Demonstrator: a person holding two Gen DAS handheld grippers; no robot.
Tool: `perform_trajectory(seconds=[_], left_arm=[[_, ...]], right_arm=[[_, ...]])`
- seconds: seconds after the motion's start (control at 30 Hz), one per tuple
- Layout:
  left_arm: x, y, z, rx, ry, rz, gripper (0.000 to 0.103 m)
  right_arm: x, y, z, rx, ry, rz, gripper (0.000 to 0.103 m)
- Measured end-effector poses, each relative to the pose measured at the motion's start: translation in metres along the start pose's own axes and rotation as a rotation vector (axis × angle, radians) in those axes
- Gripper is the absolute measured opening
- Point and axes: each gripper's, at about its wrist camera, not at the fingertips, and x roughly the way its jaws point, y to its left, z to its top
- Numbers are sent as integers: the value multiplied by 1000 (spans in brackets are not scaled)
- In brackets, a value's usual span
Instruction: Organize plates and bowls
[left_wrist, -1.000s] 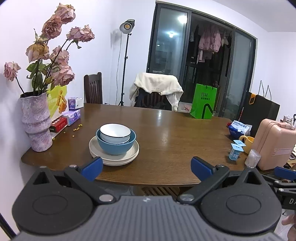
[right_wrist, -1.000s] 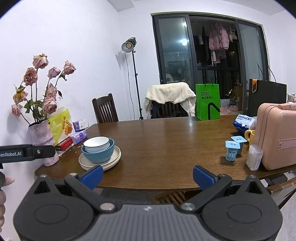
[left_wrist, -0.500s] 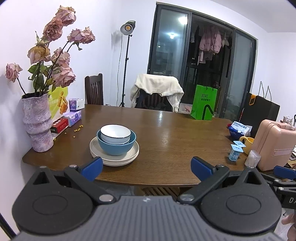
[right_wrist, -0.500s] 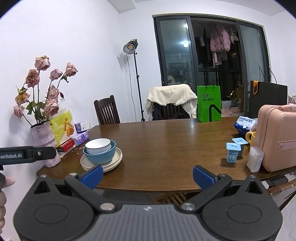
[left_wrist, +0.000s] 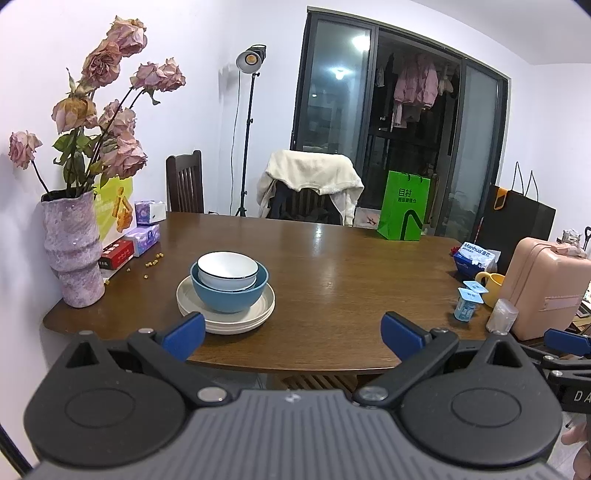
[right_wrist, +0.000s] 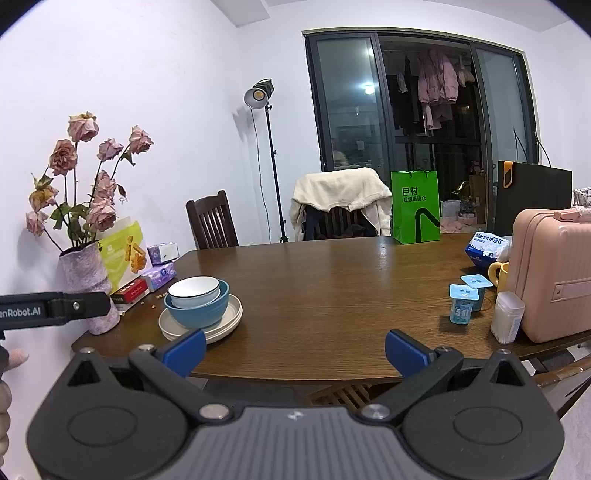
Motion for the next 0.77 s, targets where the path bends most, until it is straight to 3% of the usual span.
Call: perform_trajectory(seconds=[0.77], left_arm=[[2, 5, -4, 22, -3, -14, 103]], right_arm=[[7, 4, 0, -11, 14, 6, 103]])
